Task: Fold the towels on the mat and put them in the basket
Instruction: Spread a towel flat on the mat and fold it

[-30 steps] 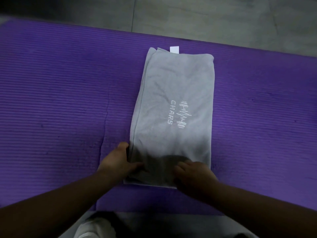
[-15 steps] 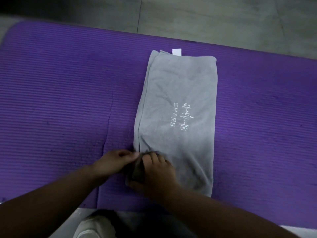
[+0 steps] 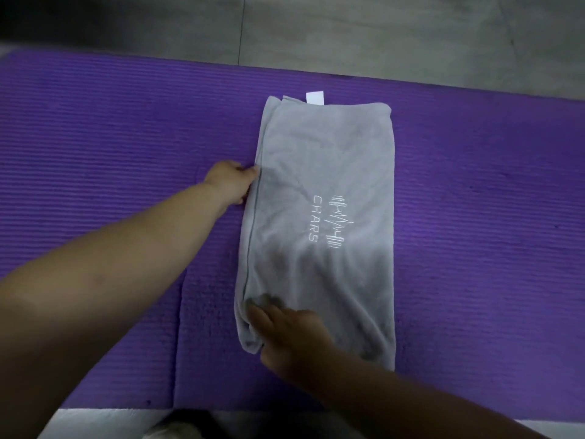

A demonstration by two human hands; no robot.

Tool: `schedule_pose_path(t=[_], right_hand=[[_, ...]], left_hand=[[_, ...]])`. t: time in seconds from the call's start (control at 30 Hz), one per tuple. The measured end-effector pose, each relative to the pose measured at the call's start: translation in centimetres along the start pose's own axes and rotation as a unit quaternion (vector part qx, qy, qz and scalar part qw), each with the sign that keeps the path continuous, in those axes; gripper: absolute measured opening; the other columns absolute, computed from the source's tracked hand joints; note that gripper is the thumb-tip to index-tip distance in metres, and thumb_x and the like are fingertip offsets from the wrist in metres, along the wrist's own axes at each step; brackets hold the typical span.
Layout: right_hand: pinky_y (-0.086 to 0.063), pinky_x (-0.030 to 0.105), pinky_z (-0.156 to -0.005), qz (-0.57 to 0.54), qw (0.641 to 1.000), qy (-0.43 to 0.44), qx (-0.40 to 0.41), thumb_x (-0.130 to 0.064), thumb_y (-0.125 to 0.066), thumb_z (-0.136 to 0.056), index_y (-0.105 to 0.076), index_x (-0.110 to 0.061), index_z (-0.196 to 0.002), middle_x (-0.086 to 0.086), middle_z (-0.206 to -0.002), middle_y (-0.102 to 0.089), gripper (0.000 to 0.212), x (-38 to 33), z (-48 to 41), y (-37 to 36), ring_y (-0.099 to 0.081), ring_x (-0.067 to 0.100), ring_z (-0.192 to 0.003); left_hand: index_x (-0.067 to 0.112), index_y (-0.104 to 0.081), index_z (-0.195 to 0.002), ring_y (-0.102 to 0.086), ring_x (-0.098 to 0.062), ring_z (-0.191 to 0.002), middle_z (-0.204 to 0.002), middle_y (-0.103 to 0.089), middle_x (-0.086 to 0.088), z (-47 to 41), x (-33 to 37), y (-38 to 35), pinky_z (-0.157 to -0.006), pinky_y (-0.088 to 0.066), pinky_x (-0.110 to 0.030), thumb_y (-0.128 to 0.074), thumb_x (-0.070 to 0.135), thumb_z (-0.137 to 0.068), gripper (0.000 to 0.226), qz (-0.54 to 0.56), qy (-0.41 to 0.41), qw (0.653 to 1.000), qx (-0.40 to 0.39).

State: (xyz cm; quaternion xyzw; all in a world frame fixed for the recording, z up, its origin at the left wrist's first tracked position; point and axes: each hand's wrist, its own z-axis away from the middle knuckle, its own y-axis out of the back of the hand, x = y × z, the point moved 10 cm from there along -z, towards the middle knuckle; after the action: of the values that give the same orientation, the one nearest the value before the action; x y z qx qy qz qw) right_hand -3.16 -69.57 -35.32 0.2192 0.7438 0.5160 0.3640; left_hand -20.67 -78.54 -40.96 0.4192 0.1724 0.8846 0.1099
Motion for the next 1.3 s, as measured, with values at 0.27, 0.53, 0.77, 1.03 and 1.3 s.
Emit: schedule_pose_path(t=[0.27,0.53,0.77,1.03,1.3], right_hand=[[-0.036,0.017,-0.033,-0.047,0.996,-0.069,-0.038,-0.03,-0.039,-0.071,-0.05,-0.032,-0.104,-0.009,-0.083,-0.07,0.035,2.1,2.3,0.8,-0.053,0.005,-0.037],[-0.039,0.004,-0.063,-0.458,0.795,-0.395,-0.027,-0.028,-0.059,-0.06,-0.047,-0.03,-0.08,-0.021,-0.084,-0.051,0.023,10.2,9.7,4.2,-0.053,-0.018,-0.073],[-0.042,0.01,-0.052,-0.507,0.678,-0.514,-0.138,-0.02,-0.066,-0.081,-0.054,-0.024,-0.074,-0.008,-0.066,-0.055,0.015,15.6,14.1,3.8,-0.052,-0.004,-0.055],[-0.043,0.01,-0.048,-0.393,0.744,-0.516,-0.159,-0.011,-0.063,-0.081,-0.037,-0.031,-0.073,-0.011,-0.069,-0.046,0.034,15.8,15.1,2.3,-0.045,-0.001,-0.057],[-0.042,0.014,-0.04,-0.488,0.685,-0.521,-0.147,-0.006,-0.062,-0.081,-0.037,-0.029,-0.087,-0.006,-0.076,-0.056,0.034,11.9,16.5,1.0,-0.054,0.003,-0.043]], left_hand=[[-0.005,-0.05,-0.123,-0.056,-0.026,-0.107,-0.126,-0.055,-0.018,-1.5,2.5,-1.9,-0.077,-0.045,-0.026,-0.062,0.008,-0.083,0.044,-0.061,-0.009,0.998,0.024],[0.006,-0.032,-0.138,-0.043,-0.022,-0.126,-0.139,-0.043,-0.009,1.8,12.5,-7.6,-0.093,-0.035,-0.018,-0.064,0.013,-0.082,0.065,-0.166,-0.174,0.971,-0.005],[0.011,-0.03,-0.138,-0.048,-0.027,-0.122,-0.133,-0.049,-0.01,5.3,12.6,-18.2,-0.099,-0.036,-0.03,-0.055,0.02,-0.088,0.057,-0.297,-0.23,0.924,-0.07],[0.01,-0.045,-0.134,-0.047,-0.023,-0.123,-0.129,-0.055,-0.008,7.7,9.7,-19.8,-0.103,-0.027,-0.025,-0.038,0.02,-0.097,0.038,-0.36,-0.356,0.846,-0.168],[0.027,-0.01,-0.147,-0.001,-0.012,-0.143,-0.156,-0.004,0.002,7.3,7.3,-18.8,-0.114,0.005,-0.029,-0.023,0.042,-0.098,0.053,-0.524,-0.364,0.754,-0.155]])
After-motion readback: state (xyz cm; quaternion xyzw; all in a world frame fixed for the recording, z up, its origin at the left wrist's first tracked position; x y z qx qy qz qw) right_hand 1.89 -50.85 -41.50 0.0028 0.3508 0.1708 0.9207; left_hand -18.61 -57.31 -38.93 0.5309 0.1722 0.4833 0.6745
